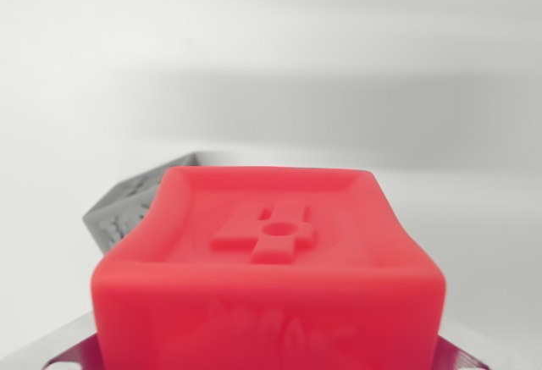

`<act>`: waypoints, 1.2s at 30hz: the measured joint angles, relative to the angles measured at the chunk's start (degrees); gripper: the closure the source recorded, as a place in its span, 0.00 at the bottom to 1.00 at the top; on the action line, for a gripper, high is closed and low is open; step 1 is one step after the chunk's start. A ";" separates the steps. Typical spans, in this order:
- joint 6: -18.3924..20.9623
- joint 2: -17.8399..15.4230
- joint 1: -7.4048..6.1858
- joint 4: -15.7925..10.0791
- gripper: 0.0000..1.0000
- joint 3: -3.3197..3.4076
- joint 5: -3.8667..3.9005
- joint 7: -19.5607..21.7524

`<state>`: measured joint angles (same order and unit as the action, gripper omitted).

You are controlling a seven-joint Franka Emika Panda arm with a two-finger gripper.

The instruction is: Destack cube

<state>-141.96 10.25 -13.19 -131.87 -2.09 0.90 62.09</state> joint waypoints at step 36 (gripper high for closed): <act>0.07 4.02 1.56 4.37 1.00 3.52 -1.23 9.98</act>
<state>-141.89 14.27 -11.64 -127.51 1.43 -0.33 72.07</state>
